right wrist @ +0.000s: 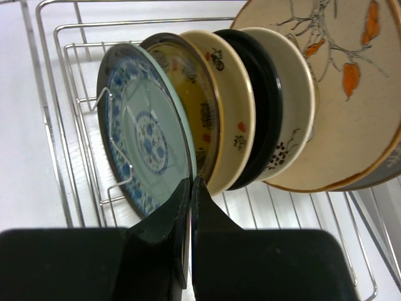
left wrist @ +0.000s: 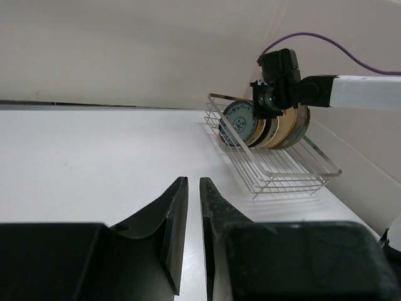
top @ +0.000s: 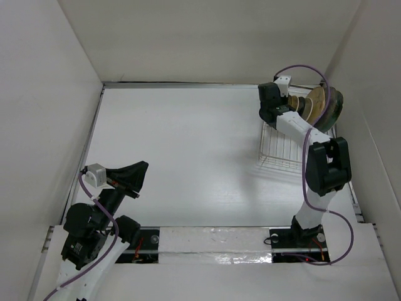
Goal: Load the plates into the dish rack
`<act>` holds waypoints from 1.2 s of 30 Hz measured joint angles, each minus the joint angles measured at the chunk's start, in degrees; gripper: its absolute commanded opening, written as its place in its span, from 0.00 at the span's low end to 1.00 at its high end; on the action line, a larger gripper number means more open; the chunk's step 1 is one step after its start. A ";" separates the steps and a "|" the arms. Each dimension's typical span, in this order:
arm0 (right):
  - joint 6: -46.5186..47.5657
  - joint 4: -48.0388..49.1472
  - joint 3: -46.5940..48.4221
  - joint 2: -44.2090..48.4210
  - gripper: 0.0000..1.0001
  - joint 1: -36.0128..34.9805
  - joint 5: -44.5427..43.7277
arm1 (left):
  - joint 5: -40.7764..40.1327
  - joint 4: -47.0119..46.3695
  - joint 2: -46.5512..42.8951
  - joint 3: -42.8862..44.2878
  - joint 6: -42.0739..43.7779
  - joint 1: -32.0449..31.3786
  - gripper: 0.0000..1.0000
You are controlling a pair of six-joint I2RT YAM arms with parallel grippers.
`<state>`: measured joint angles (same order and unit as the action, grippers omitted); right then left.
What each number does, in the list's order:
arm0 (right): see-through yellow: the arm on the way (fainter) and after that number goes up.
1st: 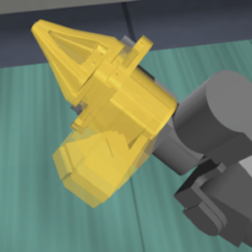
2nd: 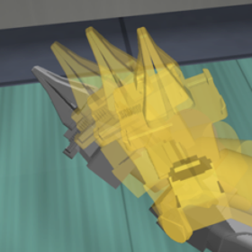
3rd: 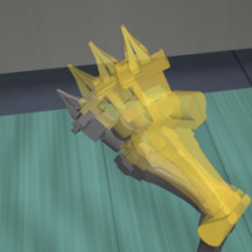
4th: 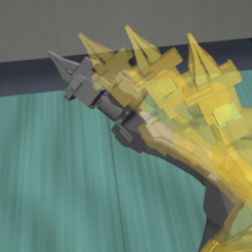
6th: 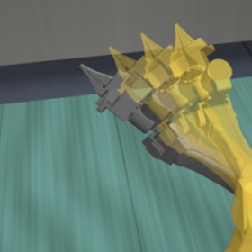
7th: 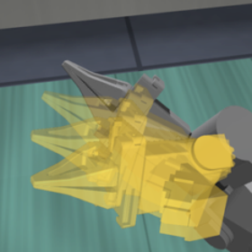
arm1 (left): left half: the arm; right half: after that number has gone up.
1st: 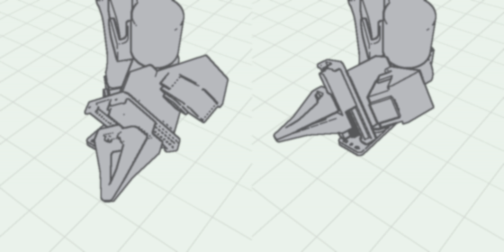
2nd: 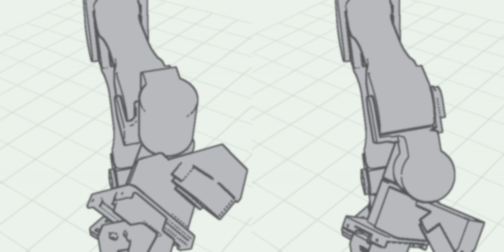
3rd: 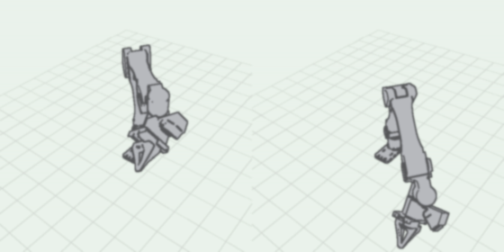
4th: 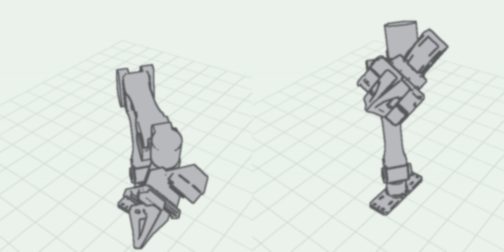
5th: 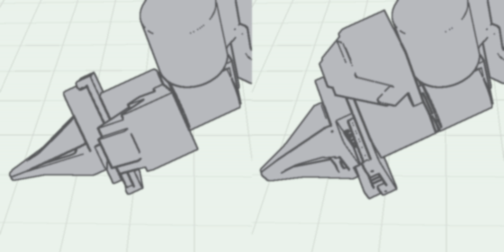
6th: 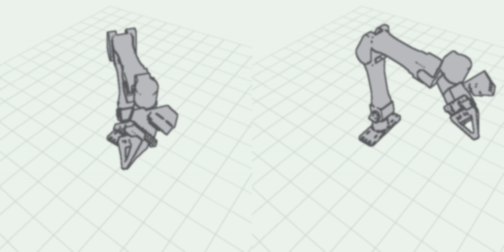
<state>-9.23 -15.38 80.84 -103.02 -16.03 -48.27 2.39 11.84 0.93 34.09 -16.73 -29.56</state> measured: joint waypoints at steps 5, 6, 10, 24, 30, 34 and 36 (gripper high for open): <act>-0.39 0.90 0.55 -1.40 0.19 -1.01 -1.16 | 0.00 0.00 0.00 0.00 0.00 0.00 0.18; -0.68 0.90 0.55 -1.40 0.31 -1.03 -1.03 | -0.02 0.00 0.00 0.00 0.00 0.00 0.19; -2.03 0.87 0.52 -1.20 0.55 -1.25 0.15 | 0.00 0.00 0.00 0.00 0.00 0.00 0.24; -9.03 10.97 -15.80 31.45 0.92 -13.18 20.44 | -4.07 0.07 2.78 0.00 -0.09 -0.02 0.41; -9.81 24.85 -28.17 33.90 0.16 -30.64 34.64 | -6.58 -0.39 7.06 0.00 -0.11 0.13 0.51; -8.26 28.74 -34.51 33.86 0.00 -36.94 36.68 | -7.41 -0.94 11.52 0.00 -0.09 0.42 0.51; -7.30 30.93 -37.59 36.06 0.00 -37.92 36.20 | -7.96 -1.22 13.53 0.00 -0.07 0.42 0.50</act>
<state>-16.53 15.55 43.24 -66.96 -53.95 -12.08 -5.56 10.61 14.46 34.09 -16.80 -29.15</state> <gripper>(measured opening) 0.010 0.506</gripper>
